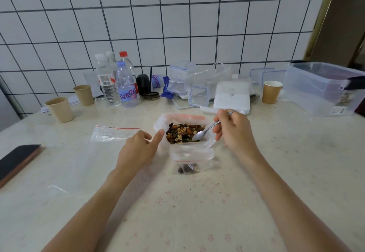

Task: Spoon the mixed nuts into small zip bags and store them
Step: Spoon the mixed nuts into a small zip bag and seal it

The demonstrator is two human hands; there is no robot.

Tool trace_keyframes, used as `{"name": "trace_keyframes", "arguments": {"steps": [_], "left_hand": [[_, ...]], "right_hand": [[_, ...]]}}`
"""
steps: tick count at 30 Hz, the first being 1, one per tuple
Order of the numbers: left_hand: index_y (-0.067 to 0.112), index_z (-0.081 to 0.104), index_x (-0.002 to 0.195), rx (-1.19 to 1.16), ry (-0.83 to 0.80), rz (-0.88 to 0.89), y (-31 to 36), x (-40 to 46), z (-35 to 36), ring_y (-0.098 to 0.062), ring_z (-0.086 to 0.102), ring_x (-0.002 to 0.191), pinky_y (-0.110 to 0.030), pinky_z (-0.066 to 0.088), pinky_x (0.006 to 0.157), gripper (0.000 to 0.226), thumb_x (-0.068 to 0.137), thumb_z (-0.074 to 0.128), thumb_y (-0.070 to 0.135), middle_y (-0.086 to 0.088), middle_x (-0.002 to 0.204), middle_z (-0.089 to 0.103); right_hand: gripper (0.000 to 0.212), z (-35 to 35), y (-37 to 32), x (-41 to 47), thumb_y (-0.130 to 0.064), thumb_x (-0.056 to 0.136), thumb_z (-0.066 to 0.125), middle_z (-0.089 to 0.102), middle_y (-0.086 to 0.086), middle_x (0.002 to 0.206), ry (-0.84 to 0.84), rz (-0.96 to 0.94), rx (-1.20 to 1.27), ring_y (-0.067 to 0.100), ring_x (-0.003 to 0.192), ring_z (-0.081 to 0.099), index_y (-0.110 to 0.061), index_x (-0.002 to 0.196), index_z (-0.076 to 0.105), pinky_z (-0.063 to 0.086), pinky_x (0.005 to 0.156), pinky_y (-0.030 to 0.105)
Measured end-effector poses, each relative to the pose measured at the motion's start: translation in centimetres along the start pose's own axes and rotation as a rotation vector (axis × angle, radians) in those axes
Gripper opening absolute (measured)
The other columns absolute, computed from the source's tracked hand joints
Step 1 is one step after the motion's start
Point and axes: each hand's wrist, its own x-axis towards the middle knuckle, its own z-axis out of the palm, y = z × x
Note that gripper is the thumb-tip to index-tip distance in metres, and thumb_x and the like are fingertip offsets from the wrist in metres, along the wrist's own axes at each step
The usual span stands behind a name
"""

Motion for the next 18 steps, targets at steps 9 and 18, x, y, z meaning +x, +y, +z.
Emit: {"name": "trace_keyframes", "arguments": {"steps": [9, 18], "left_hand": [[0.014, 0.064, 0.130, -0.306, -0.004, 0.064, 1.8, 0.1, 1.2, -0.012, 0.072, 0.070, -0.029, 0.058, 0.054, 0.040, 0.097, 0.069, 0.036, 0.002, 0.101, 0.072], [0.013, 0.061, 0.137, -0.414, 0.014, 0.096, 1.8, 0.3, 1.5, -0.011, 0.071, 0.069, -0.023, 0.054, 0.047, 0.044, 0.098, 0.071, 0.030, 0.001, 0.103, 0.070]], "right_hand": [[0.029, 2.0, 0.7, -0.5, -0.026, 0.108, 0.050, 0.076, 0.001, 0.075, -0.145, 0.086, -0.017, 0.012, 0.052, 0.065, -0.013, 0.092, 0.070, 0.043, 0.040, 0.020], [0.024, 2.1, 1.6, 0.0, -0.017, 0.105, 0.053, 0.079, 0.011, 0.081, -0.166, 0.391, 0.254, 0.017, 0.046, 0.060, 0.000, 0.102, 0.070, 0.040, 0.039, 0.024]]}}
